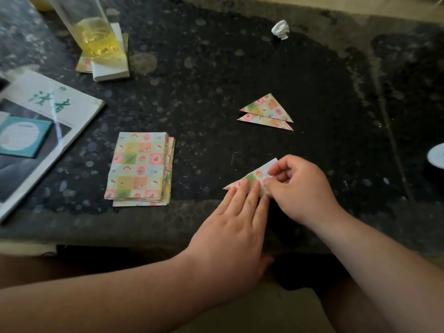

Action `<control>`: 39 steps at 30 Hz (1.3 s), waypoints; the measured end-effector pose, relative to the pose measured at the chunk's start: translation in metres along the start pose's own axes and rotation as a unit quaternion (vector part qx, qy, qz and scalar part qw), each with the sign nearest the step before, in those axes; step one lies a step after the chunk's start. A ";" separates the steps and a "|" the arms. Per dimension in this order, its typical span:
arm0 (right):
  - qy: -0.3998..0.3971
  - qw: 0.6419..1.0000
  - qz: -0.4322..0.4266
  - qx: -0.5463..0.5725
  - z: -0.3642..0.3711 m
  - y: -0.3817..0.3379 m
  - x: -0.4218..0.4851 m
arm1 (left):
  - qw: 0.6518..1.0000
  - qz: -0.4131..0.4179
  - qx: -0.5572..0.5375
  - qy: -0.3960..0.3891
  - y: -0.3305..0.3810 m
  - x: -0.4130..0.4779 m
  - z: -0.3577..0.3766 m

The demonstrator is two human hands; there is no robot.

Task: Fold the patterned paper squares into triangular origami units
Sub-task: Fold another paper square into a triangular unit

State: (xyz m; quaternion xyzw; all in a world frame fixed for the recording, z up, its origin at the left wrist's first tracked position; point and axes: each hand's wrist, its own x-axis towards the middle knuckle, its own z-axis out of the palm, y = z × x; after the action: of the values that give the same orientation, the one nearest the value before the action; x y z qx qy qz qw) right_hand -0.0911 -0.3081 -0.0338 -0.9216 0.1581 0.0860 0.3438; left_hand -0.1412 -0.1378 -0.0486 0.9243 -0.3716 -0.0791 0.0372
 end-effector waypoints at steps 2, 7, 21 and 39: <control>0.005 1.000 -0.002 0.000 0.001 0.001 0.000 | 1.000 -0.002 0.000 0.000 0.001 -0.001 -0.004; 0.013 1.000 -0.009 -0.001 0.003 0.002 0.000 | 1.000 0.005 0.007 -0.028 0.004 -0.003 -0.008; 0.008 1.000 -0.016 -0.005 0.003 0.003 0.003 | 0.999 0.006 0.010 -0.046 0.002 0.000 -0.005; 0.013 0.999 0.005 0.032 0.004 0.005 0.007 | 1.000 -0.003 -0.016 -0.026 0.002 0.001 0.002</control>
State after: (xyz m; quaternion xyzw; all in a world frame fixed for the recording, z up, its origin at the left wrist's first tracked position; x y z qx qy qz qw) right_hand -0.0863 -0.3109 -0.0421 -0.9104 0.1700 0.0707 0.3705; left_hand -0.1419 -0.1399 -0.0502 0.9221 -0.3688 -0.1094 0.0421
